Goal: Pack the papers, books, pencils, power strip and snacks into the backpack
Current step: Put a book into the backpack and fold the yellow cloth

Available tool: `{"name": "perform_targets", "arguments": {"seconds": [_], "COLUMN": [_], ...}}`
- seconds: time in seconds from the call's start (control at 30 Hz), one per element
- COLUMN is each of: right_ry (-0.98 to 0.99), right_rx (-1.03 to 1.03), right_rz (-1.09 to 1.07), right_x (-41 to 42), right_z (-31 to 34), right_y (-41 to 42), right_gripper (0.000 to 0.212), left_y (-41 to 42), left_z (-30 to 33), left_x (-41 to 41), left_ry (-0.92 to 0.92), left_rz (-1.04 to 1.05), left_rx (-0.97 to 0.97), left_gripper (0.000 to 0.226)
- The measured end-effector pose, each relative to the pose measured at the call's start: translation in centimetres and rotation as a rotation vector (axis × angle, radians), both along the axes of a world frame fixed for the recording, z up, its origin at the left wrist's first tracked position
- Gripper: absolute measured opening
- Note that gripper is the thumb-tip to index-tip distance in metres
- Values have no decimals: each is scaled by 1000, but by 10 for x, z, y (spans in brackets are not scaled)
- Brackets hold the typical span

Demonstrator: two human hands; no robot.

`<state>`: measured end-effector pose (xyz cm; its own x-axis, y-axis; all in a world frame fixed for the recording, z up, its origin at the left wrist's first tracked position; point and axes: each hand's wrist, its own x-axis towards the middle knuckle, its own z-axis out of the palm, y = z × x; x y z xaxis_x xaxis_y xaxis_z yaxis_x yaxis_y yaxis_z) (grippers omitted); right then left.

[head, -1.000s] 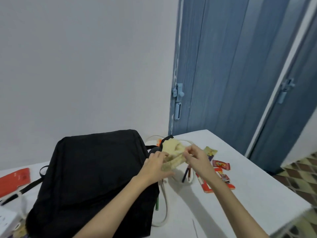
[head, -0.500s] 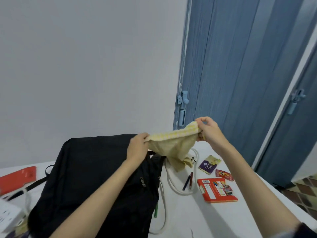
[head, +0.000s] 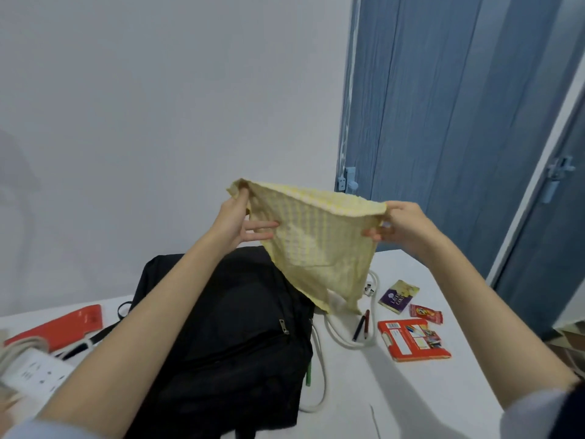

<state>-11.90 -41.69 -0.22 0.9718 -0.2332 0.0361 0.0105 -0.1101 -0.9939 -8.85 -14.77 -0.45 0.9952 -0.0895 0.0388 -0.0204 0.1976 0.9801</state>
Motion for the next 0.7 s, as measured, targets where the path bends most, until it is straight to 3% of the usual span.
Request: {"name": "perform_targets", "arguments": {"seconds": [0.13, 0.23, 0.3, 0.37, 0.47, 0.53, 0.63, 0.7], "right_ry": [-43, -167, -264, -361, -434, -390, -238, -117], "right_rx": [169, 175, 295, 425, 442, 259, -144, -336], "right_rz": [42, 34, 22, 93, 237, 217, 267, 283], "right_x": [4, 14, 18, 23, 26, 28, 28, 20], "right_z": [5, 10, 19, 31, 42, 40, 20, -4], "right_y": [-4, -12, -19, -31, -53, -80, -120, -146], "right_gripper": [21, 25, 24, 23, 13, 10, 15, 20], "left_y": [-8, -26, -39, -50, -62, -70, -69, -75], "left_z": [1, 8, 17, 26, 35, 32, 18, 0], "left_x": [-1, -1, -2, 0, -6, -10, -19, -29], "left_ry": [24, -125, -239, -329, -415, -431, -360, -283], "left_rz": [-50, -4, 48, 123, 200, 213, 228, 206], "left_rx": [119, 117, 66, 73, 134, 258, 656, 761], "left_gripper": [49, 42, 38, 41, 44, 42, 52, 50]}}
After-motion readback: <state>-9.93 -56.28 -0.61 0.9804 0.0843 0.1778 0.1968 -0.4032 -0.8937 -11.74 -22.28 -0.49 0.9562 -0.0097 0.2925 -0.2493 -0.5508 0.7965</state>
